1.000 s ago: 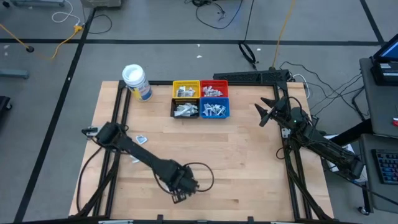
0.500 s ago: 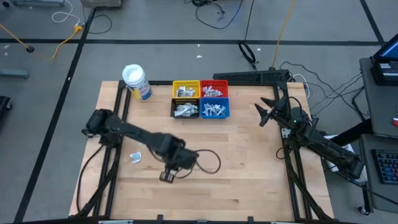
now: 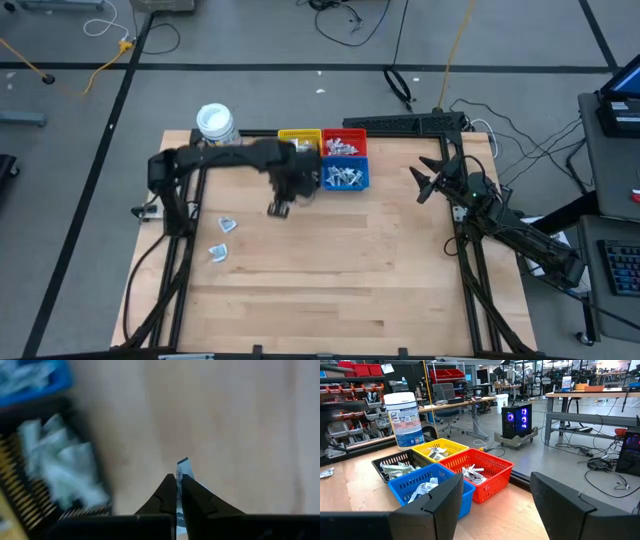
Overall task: Pick & Place First Aid Supplies
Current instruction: Put the gray towelette pack into the yellow basket
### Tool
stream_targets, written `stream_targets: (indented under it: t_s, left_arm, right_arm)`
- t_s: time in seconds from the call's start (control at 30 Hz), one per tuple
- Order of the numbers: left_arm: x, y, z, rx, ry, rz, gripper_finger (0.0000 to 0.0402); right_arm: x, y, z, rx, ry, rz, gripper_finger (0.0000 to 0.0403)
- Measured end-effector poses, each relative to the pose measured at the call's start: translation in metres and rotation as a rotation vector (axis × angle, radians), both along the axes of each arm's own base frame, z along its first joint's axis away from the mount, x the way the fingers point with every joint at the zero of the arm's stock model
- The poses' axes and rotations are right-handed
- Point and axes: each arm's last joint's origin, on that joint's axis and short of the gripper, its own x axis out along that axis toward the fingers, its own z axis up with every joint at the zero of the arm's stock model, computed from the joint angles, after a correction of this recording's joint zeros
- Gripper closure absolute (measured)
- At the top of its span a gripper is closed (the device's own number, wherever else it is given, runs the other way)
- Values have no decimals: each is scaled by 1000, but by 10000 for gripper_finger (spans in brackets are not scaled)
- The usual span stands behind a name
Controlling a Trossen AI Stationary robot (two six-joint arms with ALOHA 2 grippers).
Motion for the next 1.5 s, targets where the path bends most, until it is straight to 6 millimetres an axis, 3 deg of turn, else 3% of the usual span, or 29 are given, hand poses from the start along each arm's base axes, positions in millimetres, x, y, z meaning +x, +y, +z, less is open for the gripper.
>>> stream_targets:
  t_s: [0.33,0.6,0.87,1.03,1.23,1.5]
  left_arm:
    - [-38,120,1,46,-81,278,394]
    - [-70,183,1,86,-147,614,394]
    - [-45,220,-10,77,-188,678,394]
    - [-25,240,-33,48,-161,749,386]
    - [-14,245,-55,-21,-117,789,295]
    - [-14,246,-52,-23,-132,796,160]
  right_arm:
    - [0,0,0,0,0,0,174]
    - [0,0,0,0,0,0,175]
    - [0,0,0,0,0,0,174]
    - [0,0,0,0,0,0,174]
    - [0,0,0,0,0,0,175]
    - [0,0,0,0,0,0,175]
